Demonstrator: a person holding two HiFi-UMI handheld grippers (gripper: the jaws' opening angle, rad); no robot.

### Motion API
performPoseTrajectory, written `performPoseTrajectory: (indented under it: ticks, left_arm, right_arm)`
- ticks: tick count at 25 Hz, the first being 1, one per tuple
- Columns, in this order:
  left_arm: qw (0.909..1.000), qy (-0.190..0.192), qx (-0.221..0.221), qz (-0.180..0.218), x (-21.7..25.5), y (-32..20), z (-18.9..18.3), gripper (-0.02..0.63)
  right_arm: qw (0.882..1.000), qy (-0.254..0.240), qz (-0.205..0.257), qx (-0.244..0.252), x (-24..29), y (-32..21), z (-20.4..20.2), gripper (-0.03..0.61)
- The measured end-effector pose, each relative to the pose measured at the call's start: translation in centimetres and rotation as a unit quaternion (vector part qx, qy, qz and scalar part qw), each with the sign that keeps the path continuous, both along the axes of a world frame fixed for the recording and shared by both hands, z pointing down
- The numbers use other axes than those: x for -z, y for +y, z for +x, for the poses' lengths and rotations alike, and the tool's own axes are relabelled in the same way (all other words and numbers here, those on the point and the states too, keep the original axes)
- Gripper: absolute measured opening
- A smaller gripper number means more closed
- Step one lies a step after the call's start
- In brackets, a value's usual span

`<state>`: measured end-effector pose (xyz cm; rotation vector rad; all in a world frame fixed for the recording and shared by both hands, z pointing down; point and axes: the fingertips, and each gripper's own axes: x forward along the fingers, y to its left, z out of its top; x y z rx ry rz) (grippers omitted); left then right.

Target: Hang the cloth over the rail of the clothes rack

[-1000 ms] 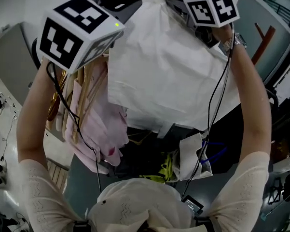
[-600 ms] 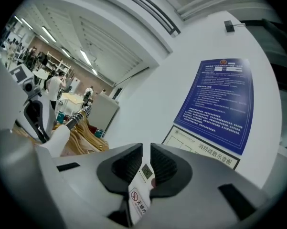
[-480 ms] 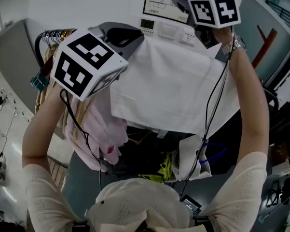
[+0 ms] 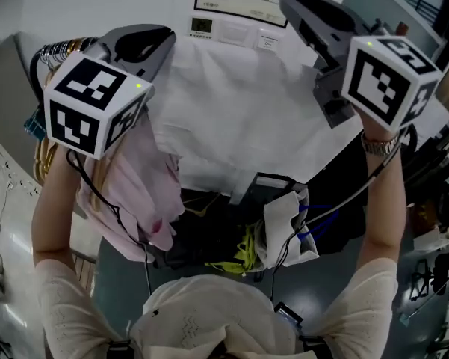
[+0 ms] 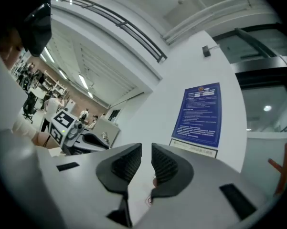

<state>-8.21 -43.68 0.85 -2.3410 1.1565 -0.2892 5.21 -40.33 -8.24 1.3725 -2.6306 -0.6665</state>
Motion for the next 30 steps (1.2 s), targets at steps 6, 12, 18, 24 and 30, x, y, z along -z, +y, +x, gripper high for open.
performPoseTrajectory:
  ticks: [6,12,18,24,30]
  left_arm:
    - [0.9900,0.131,0.051,-0.006,-2.0,1.3,-4.5,0.025]
    - [0.9750,0.202,0.069,-0.063,-5.5,1.9,-4.7,0.089]
    - [0.9599,0.247,0.081,-0.106,-7.0,-0.8,-5.7,0.124]
    - [0.9603,0.243,0.036,-0.133,-7.6,-1.0,-4.9,0.126]
    - [0.9537,0.269,0.007,-0.134,-7.0,-0.6,-4.4,0.023]
  right_arm:
    - [0.991,-0.121,0.027,-0.055,-7.0,6.6,8.9,0.069]
    - [0.978,-0.153,-0.004,-0.142,-12.4,9.0,15.4,0.075]
    - [0.973,-0.188,-0.025,-0.131,-14.0,8.8,18.4,0.101]
    - [0.963,-0.239,-0.054,-0.115,-14.3,7.8,20.0,0.101]
    - [0.971,-0.207,-0.060,-0.101,-14.6,7.2,19.7,0.100]
